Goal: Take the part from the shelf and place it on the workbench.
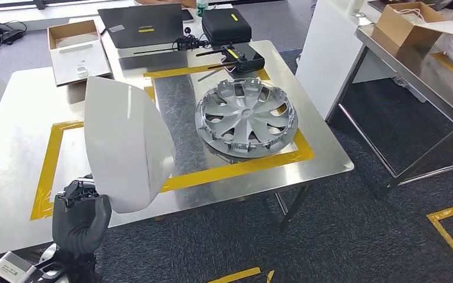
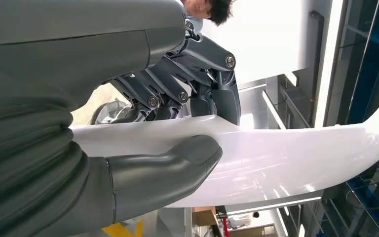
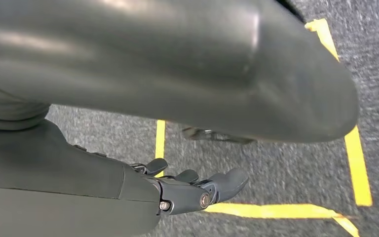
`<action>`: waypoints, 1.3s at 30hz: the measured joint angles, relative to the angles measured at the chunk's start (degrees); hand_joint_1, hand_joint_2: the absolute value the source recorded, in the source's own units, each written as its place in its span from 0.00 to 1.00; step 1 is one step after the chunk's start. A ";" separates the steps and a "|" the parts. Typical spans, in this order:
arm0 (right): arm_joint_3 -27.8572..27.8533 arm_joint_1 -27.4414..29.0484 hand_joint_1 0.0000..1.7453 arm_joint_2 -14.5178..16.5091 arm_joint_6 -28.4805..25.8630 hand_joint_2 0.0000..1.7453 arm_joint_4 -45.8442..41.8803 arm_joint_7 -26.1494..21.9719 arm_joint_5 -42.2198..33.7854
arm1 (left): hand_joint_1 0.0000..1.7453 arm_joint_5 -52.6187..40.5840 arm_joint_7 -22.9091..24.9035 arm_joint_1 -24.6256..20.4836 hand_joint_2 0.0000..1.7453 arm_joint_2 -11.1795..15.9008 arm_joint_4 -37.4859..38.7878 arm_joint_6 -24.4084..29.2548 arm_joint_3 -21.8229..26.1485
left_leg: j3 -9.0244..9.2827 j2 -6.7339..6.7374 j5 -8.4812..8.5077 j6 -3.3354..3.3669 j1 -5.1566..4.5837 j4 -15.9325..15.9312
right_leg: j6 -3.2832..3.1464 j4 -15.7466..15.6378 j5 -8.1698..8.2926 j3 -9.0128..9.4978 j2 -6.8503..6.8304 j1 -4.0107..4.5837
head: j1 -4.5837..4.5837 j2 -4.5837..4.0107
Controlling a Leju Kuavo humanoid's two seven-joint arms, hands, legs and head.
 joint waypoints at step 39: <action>-0.39 -0.31 0.00 0.40 1.05 0.00 0.02 1.26 1.29 | 1.00 -80.24 28.07 -21.07 1.00 10.82 36.15 55.59 7.13 | -3.73 0.16 3.76 -1.22 -0.26 -0.97 | -1.84 -13.83 9.04 5.69 0.24 0.33 | -0.08 0.00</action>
